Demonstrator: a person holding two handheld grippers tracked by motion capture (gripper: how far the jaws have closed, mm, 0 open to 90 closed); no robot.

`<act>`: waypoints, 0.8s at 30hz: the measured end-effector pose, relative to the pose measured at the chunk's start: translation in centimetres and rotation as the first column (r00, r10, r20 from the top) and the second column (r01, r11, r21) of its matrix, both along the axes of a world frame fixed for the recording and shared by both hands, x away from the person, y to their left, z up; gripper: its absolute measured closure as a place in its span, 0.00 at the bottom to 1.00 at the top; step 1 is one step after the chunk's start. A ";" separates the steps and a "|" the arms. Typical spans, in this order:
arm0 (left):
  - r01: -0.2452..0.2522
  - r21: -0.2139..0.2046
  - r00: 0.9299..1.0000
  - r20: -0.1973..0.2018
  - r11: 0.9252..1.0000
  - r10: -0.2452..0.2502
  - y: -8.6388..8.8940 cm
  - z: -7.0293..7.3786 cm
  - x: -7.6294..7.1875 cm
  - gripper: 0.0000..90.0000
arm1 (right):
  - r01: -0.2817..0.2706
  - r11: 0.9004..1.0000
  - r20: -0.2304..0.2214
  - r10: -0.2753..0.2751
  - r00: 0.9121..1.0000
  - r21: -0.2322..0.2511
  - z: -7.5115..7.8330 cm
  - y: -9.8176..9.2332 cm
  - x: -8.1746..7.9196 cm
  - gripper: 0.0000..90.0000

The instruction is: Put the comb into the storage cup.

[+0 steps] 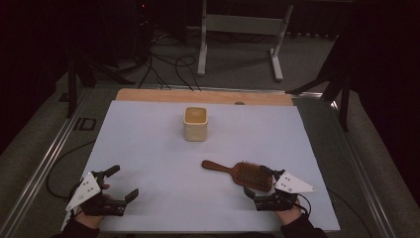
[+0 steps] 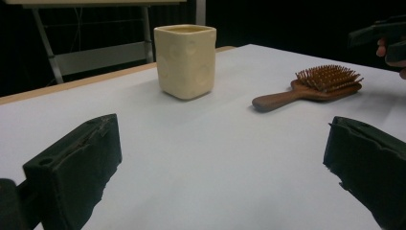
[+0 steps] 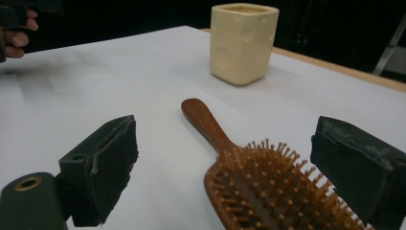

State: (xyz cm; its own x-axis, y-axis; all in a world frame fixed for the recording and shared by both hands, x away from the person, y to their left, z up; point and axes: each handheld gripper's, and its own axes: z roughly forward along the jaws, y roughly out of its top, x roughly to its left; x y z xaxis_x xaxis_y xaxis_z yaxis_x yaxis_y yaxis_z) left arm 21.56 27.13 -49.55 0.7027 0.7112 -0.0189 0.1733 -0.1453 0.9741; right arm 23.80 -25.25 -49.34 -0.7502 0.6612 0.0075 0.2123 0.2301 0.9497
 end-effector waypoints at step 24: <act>0.015 -0.026 0.999 0.029 1.000 -0.015 0.0 0.3 -0.4 0.00 | -0.030 0.999 -0.020 0.031 0.999 0.019 0.9 0.0 -0.2 0.10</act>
State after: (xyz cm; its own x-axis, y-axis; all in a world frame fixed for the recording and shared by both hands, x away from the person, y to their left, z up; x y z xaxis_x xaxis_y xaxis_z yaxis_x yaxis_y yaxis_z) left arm 21.13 27.08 -49.21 0.7138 0.7002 -0.0168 0.1431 -0.1223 0.9821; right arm 23.63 -25.30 -48.42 -0.7697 0.6375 0.0354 0.2249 0.2189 0.9495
